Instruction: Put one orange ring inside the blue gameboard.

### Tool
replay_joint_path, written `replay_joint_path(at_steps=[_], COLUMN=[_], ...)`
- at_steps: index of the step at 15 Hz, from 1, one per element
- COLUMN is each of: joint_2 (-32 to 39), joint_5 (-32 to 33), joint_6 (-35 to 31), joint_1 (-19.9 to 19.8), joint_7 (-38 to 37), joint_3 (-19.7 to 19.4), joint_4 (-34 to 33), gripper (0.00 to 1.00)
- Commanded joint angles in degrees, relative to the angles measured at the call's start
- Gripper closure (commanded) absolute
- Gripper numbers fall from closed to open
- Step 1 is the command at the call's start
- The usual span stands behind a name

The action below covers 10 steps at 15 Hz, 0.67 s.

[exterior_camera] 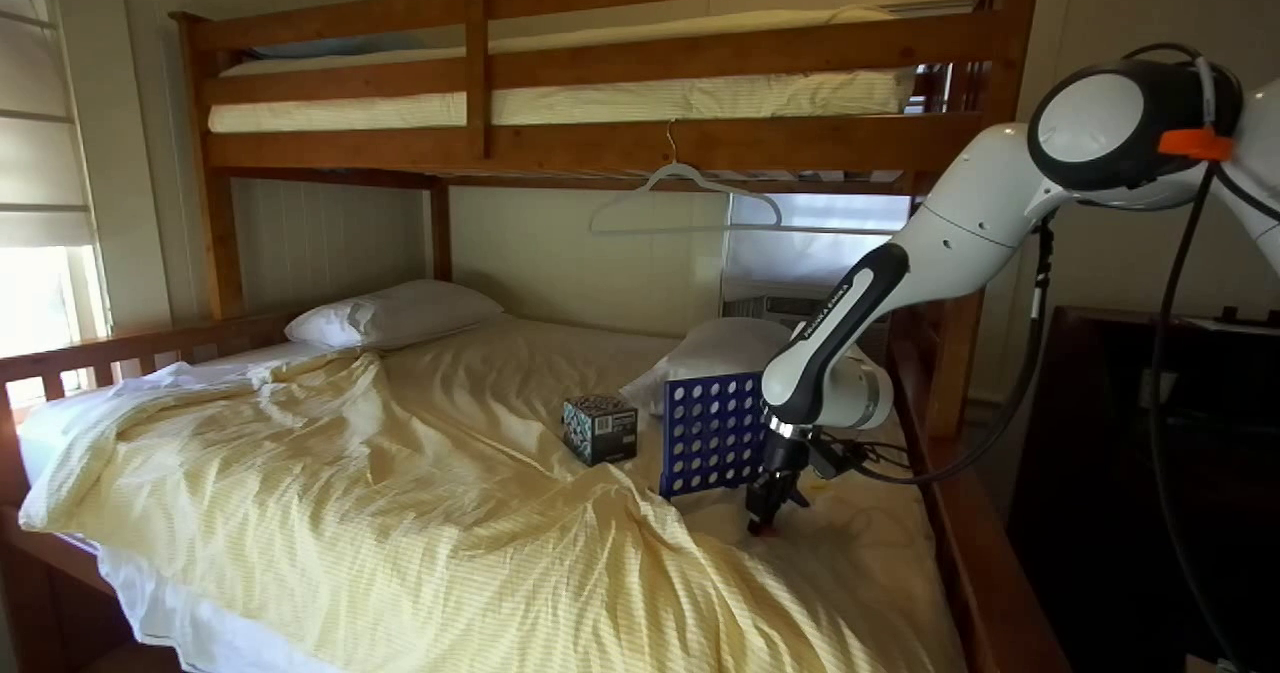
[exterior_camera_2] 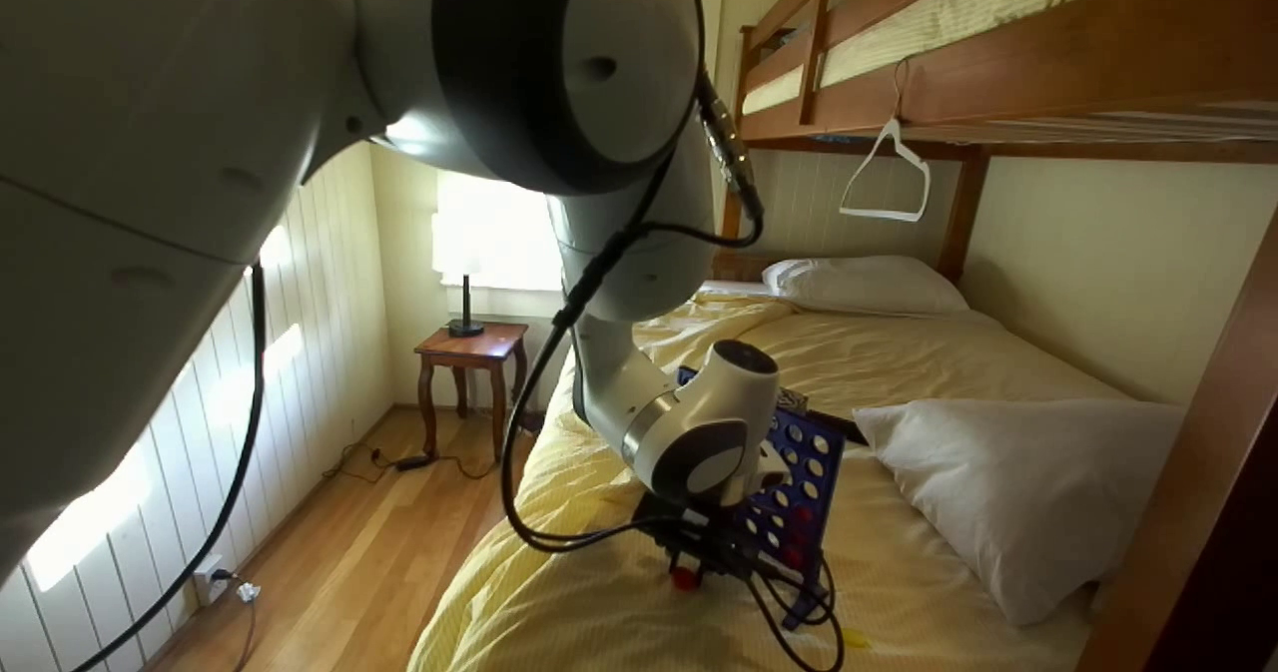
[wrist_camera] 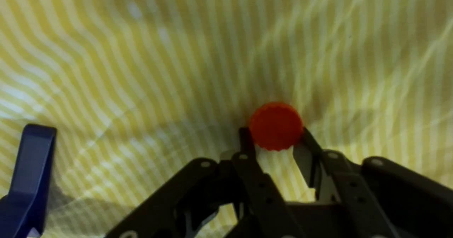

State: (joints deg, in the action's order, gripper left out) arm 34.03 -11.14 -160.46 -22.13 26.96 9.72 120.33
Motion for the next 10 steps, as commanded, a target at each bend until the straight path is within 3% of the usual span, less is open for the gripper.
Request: replay_joint_path(at_steps=[1,6,10], joint_2=[-2.22,-7.63,-12.63], joint_5=[-0.57,-1.11,-1.06], joint_6=[-1.26,-9.58,-20.49], joint_1=[0.52,1.14,0.89], joint_7=[-3.06,-8.81,-14.27], joint_3=[-0.40,-1.01,-0.97], joint_4=[2.08,9.88,17.71], gripper=[0.91,0.91,0.91])
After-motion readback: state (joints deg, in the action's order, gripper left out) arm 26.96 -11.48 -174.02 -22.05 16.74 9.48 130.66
